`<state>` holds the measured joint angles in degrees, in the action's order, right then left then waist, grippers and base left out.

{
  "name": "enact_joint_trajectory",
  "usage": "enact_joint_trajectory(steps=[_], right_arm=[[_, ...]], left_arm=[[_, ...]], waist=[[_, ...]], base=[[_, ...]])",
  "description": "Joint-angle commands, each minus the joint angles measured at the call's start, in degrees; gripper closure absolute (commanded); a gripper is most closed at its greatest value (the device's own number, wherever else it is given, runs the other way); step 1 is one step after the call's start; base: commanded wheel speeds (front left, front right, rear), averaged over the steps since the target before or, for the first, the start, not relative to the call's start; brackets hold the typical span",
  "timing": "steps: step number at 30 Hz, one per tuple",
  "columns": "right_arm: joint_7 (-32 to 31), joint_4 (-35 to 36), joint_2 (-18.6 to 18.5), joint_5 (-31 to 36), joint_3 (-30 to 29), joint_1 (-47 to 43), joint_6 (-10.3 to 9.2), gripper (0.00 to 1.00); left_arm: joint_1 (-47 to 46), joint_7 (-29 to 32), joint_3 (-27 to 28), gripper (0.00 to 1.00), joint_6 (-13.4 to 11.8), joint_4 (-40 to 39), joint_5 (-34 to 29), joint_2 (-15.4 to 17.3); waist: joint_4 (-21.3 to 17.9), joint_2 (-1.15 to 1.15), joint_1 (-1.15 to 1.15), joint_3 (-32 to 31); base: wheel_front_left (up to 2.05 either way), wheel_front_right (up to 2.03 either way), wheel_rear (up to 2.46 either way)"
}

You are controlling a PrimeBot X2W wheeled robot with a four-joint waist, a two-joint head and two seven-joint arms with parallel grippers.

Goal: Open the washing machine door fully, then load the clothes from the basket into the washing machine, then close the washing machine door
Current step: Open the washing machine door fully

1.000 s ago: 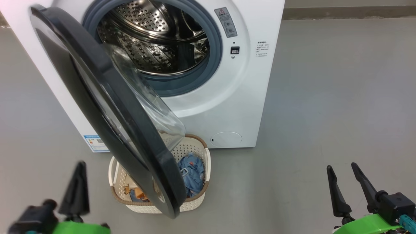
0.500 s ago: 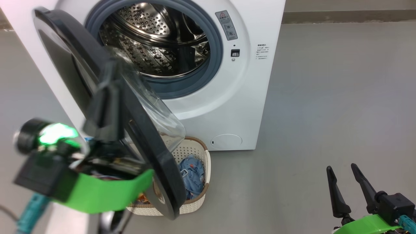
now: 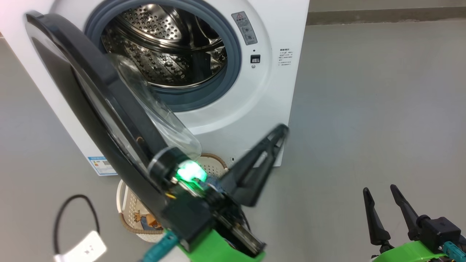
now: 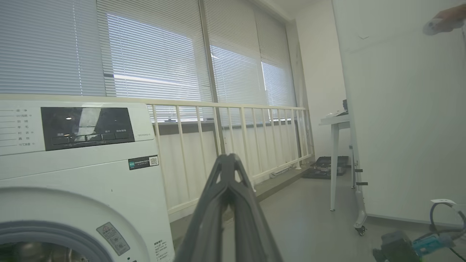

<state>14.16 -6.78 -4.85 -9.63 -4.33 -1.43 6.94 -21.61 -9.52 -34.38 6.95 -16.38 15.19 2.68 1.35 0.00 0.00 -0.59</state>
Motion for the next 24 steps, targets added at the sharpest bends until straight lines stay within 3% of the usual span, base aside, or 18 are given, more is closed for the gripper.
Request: enact_joint_trajectory(steps=[1, 13, 20, 24], right_arm=[[0.41, 1.15, -0.13, 0.52, 1.54, 1.33, 0.55, 0.0], [0.58, 0.34, -0.22, 0.4, 1.52, 1.48, 0.55, 0.0], [0.67, -0.05, -0.46, 0.4, 1.87, 2.1, 0.55, 0.0], [0.72, -0.28, -0.57, 0.37, 1.95, 2.18, 0.55, 0.0]], left_arm=[[-1.25, -0.02, 0.21, 1.0, -0.44, -0.76, 0.45, 0.27], [1.45, 0.27, -9.17, 1.0, -0.69, 0.72, 1.88, 0.64], [3.65, 1.53, -13.76, 1.0, 0.07, 2.13, 4.87, 4.1], [5.03, 1.84, -13.74, 1.0, -0.1, 4.84, 6.39, 5.51]], waist=[[0.24, 0.0, 0.0, 0.11], [3.44, 0.0, 0.0, 0.19], [4.92, 0.0, 0.0, 0.09], [5.52, 0.0, 0.0, 0.02]], base=[[0.0, 0.0, 0.0], [0.0, 0.0, 0.0], [0.0, 0.0, 0.0], [0.0, 0.0, 0.0]])
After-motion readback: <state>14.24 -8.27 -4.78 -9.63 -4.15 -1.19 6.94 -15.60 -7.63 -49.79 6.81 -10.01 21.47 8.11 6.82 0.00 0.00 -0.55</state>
